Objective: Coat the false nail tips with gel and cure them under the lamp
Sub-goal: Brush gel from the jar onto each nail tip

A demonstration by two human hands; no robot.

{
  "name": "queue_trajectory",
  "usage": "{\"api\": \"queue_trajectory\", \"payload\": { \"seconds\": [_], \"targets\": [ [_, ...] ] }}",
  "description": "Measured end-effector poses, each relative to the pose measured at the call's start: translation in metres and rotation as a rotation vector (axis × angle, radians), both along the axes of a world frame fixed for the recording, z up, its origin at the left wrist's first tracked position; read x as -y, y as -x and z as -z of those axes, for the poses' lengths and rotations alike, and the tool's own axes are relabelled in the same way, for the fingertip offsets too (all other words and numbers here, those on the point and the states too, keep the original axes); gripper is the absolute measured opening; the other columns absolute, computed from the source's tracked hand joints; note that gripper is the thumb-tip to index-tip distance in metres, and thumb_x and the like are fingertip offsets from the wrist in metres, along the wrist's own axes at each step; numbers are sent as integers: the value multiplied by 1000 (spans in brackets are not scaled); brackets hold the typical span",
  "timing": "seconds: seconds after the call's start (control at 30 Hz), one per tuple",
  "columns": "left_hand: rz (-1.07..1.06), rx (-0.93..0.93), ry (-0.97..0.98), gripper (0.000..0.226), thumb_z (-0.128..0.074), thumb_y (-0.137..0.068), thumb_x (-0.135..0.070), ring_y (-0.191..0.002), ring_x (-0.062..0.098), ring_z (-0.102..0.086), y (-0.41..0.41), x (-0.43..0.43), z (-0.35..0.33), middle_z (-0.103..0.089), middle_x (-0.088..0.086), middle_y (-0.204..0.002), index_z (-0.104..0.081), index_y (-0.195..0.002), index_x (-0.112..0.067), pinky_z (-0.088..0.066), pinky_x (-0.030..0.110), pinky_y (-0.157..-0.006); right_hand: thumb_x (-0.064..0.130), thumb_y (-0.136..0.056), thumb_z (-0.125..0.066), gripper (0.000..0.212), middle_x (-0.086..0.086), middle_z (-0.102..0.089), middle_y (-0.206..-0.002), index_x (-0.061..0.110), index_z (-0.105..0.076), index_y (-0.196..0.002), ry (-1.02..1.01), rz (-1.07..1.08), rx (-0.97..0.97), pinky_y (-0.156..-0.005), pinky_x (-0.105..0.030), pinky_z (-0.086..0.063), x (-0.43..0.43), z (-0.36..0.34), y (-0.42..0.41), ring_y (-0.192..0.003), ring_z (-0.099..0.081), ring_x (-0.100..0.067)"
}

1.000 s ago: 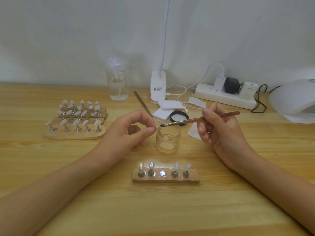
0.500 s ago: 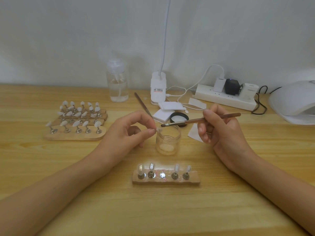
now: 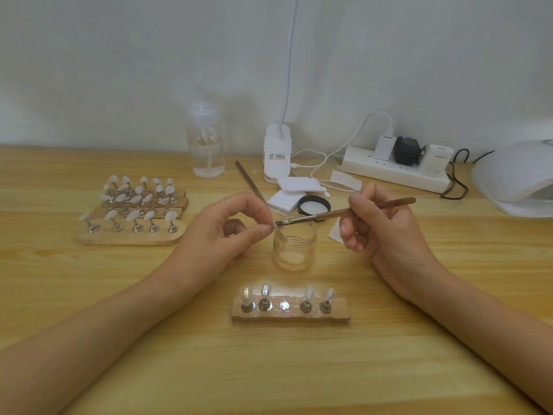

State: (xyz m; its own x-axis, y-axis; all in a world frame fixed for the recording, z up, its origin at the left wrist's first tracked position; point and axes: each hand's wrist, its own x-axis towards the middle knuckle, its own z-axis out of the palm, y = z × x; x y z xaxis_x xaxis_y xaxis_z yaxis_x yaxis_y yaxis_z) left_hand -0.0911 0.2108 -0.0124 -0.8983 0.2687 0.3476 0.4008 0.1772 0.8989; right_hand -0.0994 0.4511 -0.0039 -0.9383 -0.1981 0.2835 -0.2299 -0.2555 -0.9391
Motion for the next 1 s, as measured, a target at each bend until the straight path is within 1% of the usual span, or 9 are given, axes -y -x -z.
{"api": "queue_trajectory", "payload": {
  "seconds": [0.17, 0.27, 0.37, 0.53, 0.63, 0.73, 0.9, 1.0],
  "targets": [
    [-5, -2, -3, 9, -68, -89, -9, -57, 11, -51, 0, -1, -1, -63, -19, -79, -65, -86, -17, -47, 21, -56, 22, -88, -59, 20, -5, -60, -58, 13, -46, -77, 9, 60, 30, -43, -18, -39, -1, 1, 2, -47, -51, -13],
    [-10, 3, -4, 12, -68, -89, -10, -57, 11, -51, -1, -1, -1, -63, -18, -79, -66, -84, -21, -47, 21, -57, 23, -91, -57, 20, -4, -61, -59, 14, -46, -76, 28, 24, 5, -44, -18, -40, -1, 0, 1, -48, -53, -12],
    [-7, 5, -2, 14, -68, -89, -10, -58, 11, -51, 0, 0, -1, -63, -18, -79, -66, -83, -23, -48, 22, -57, 25, -91, -59, 20, -4, -63, -61, 16, -49, -76, -3, 0, -5, -46, -18, -42, 0, 0, 0, -49, -56, -14],
    [-2, 10, -7, 12, -69, -89, -10, -57, 11, -51, 0, 0, -1, -62, -17, -79, -66, -84, -21, -47, 23, -56, 25, -87, -60, 20, -4, -60, -58, 14, -47, -76, -2, 60, 29, -44, -19, -41, -1, 1, 1, -48, -52, -14],
    [-2, 12, -5, 12, -69, -88, -12, -58, 11, -52, 0, 0, 0, -62, -17, -80, -66, -84, -23, -48, 24, -56, 24, -89, -59, 20, -3, -61, -59, 15, -47, -76, 15, 38, 7, -45, -18, -42, -2, 0, 1, -49, -53, -13],
    [-1, 9, -5, 11, -69, -88, -14, -58, 10, -52, 0, 1, 0, -63, -17, -80, -66, -84, -24, -48, 23, -56, 25, -90, -59, 20, -4, -62, -60, 15, -47, -77, -9, 12, -4, -46, -19, -43, 1, -1, -1, -50, -55, -14],
    [-4, 3, 9, 13, -70, -88, -14, -58, 10, -52, 0, 1, 0, -62, -19, -80, -67, -83, -26, -48, 24, -57, 25, -87, -60, 21, -4, -60, -58, 14, -45, -77, -14, 63, 37, -45, -19, -43, 0, 0, 0, -49, -53, -13],
    [2, 0, 4, 8, -72, -87, -22, -58, 9, -52, 0, 1, 0, -63, -18, -81, -67, -84, -26, -48, 23, -57, 25, -87, -59, 20, -4, -60, -58, 14, -46, -77, 3, 45, 21, -46, -19, -43, 0, -1, 0, -49, -53, -13]
  ]
}}
